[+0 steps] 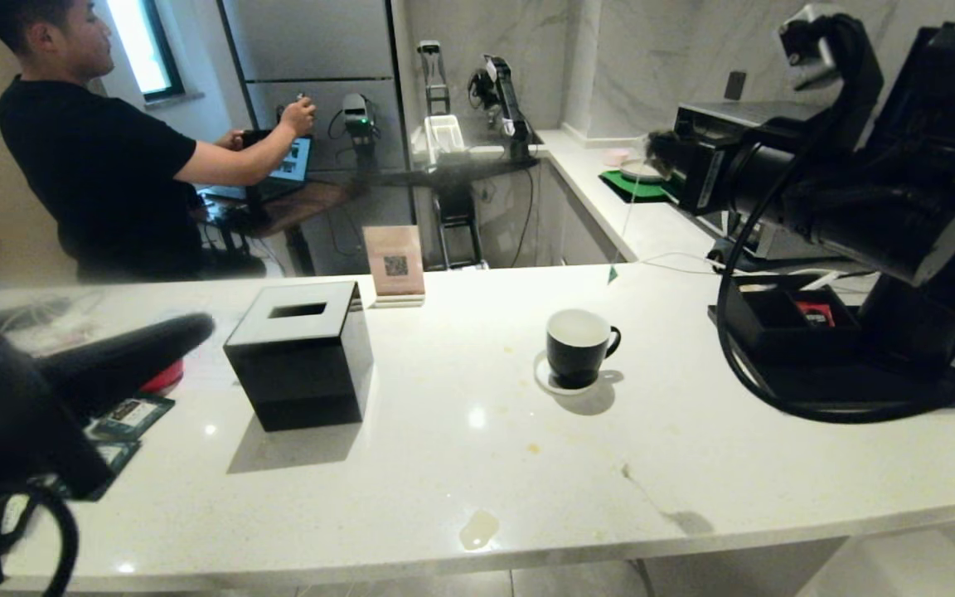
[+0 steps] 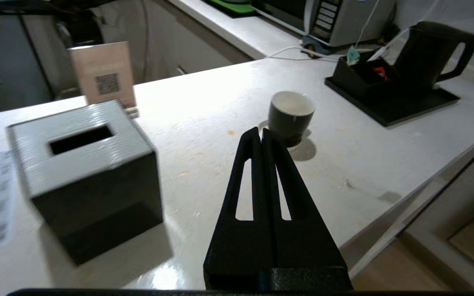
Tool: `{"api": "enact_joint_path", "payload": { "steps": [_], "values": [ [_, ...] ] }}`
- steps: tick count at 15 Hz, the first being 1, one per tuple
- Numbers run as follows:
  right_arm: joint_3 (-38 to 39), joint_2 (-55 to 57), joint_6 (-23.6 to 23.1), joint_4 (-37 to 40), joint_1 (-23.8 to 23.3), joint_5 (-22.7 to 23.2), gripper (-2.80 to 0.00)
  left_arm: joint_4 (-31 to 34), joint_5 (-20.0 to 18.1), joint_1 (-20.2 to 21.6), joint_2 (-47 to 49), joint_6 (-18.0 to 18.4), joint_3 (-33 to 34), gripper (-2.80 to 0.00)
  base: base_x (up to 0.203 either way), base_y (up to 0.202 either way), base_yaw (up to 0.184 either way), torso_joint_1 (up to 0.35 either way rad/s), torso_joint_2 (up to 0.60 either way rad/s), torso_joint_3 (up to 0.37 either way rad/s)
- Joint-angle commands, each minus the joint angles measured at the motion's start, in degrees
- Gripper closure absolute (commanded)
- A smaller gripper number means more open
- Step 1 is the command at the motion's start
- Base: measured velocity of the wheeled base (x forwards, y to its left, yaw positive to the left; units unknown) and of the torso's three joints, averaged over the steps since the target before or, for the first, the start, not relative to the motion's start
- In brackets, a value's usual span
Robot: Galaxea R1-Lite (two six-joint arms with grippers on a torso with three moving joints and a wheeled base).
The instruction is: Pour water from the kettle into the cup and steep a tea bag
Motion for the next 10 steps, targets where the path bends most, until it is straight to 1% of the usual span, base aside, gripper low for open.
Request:
{"api": "enact_joint_path", "payload": {
  "steps": [1,3,5,8,10],
  "values": [
    [-1.3,0.2,-0.1,0.9,0.0,0.0,0.00,-4.9,0.0,-2.5,10.7,-0.6,-2.2,0.00,0.000,0.000,0.000,0.000,0.00,0.000],
    [-2.1,0.2,-0.1,1.3,0.0,0.0,0.00,-9.8,0.1,-6.0,17.3,-0.9,-4.8,0.00,0.000,0.000,0.000,0.000,0.00,0.000],
    [-2.5,0.0,-0.1,2.6,0.0,0.8,0.00,-13.0,0.1,-9.1,23.0,-1.1,-7.5,0.00,0.000,0.000,0.000,0.000,0.00,0.000],
    [-3.7,-0.1,-0.1,3.3,0.0,1.4,0.00,-18.5,0.2,-11.1,31.0,-1.3,-11.5,0.00,0.000,0.000,0.000,0.000,0.00,0.000],
    [-3.9,-0.2,-0.1,4.0,0.0,1.4,0.00,-23.5,0.4,-12.3,35.2,-1.2,-12.8,0.00,0.000,0.000,0.000,0.000,0.00,0.000]
  ]
}}
